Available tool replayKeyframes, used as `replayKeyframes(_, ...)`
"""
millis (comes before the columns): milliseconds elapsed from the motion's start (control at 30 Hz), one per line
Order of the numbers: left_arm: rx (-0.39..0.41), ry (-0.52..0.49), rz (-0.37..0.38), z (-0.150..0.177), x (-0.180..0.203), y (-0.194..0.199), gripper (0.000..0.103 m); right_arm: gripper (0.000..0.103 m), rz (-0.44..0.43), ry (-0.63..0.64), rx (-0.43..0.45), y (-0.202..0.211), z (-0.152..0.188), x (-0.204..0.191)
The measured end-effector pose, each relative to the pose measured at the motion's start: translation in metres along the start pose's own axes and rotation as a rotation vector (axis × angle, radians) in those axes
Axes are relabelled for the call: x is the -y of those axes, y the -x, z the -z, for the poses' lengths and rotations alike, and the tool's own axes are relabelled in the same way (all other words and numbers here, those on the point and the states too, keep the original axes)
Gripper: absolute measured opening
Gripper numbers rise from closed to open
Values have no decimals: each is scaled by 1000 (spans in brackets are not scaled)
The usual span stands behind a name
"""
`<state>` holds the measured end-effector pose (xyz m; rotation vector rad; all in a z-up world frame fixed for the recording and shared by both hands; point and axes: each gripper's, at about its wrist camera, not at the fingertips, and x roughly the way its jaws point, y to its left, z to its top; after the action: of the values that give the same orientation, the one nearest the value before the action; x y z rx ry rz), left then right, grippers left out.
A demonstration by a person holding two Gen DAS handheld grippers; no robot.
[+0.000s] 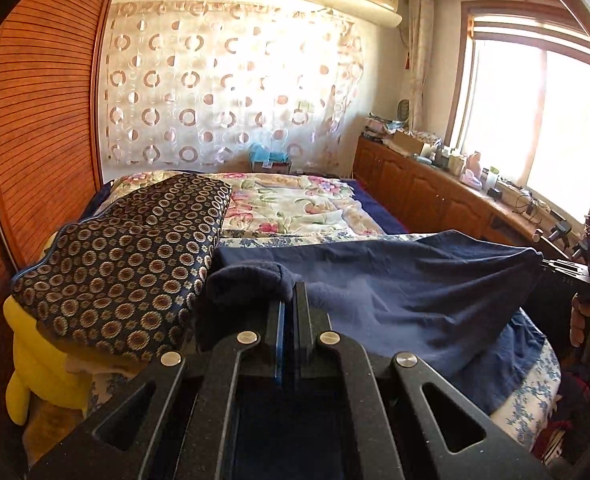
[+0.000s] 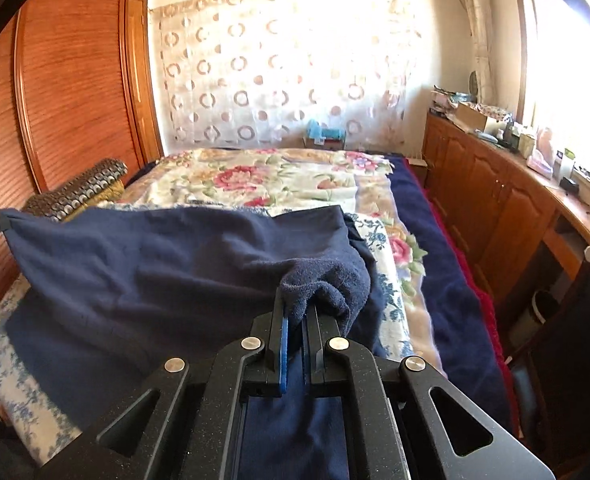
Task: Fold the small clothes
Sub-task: 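Grasp the shirt side edge with the left gripper while the right gripper grasps beside it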
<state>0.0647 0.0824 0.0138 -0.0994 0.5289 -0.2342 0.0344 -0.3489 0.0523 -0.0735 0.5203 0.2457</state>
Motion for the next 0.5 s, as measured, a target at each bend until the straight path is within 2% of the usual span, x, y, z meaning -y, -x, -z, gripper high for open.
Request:
replayKeyframes(133,-5,12,14,10,-5,20,4,5,-12,-6,15,28,12,6)
replayKeyframes(267,-56,41,-1,33,-14,18,4,5,-21,-7,-3,49,35,9)
replayKeyframes(500,-200,95,-47,82,-27,-10,4,5,-14,-27,-120,19,71,10)
